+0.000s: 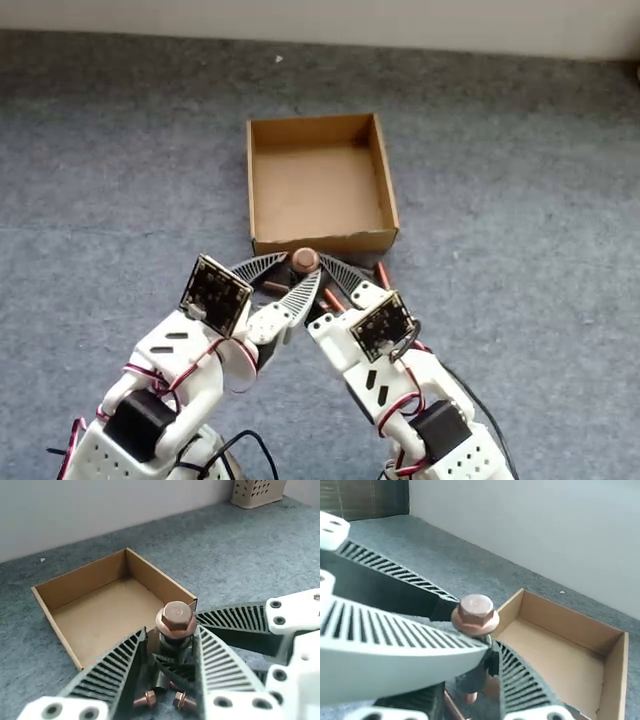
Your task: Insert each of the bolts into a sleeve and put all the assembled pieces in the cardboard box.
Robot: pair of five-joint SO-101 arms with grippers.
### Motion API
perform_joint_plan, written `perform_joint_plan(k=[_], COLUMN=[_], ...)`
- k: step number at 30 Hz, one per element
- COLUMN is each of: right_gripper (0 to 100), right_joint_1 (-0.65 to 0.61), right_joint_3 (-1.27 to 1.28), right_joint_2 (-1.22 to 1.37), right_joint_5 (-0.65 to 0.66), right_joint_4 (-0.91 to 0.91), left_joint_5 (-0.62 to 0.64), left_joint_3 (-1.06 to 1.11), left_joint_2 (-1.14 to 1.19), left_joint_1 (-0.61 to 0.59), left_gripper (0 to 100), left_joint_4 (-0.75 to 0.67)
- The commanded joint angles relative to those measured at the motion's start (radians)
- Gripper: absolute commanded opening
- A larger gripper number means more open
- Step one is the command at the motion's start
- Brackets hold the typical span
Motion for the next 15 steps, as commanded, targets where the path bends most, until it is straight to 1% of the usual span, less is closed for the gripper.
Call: perform_joint_plan(k=[1,4,8,11,13,15], right_gripper=[0.5,0.5,0.5,0.5,0.5,0.5], right_joint_1=[0.016,0.016,0.018,0.045,0.062,0.07], right_joint_3=[-0.061,-0.056,-0.054,-0.056,-0.062,-0.062], right_joint_2=[-0.024,-0.024,-0.024,-0.024,-0.024,-0.022], right_joint_5=[0.002,0.002,0.002,0.002,0.002,0.002], right_joint_4=[-0.028,-0.027,-0.022,0.045,0.111,0.177], left_joint_5=[-0.017,-0.081,-0.15,-0.158,-0.158,-0.16], left_joint_3=[-0.088,-0.131,-0.137,-0.136,-0.134,-0.128], left_joint_2=[0.007,0.007,0.007,0.007,0.007,0.007], left_joint_1=[0.013,0.013,0.004,-0.067,-0.139,-0.211], left_gripper=[19,19,19,17,12,5], left_joint_4=[0.132,0.213,0.279,0.305,0.308,0.31])
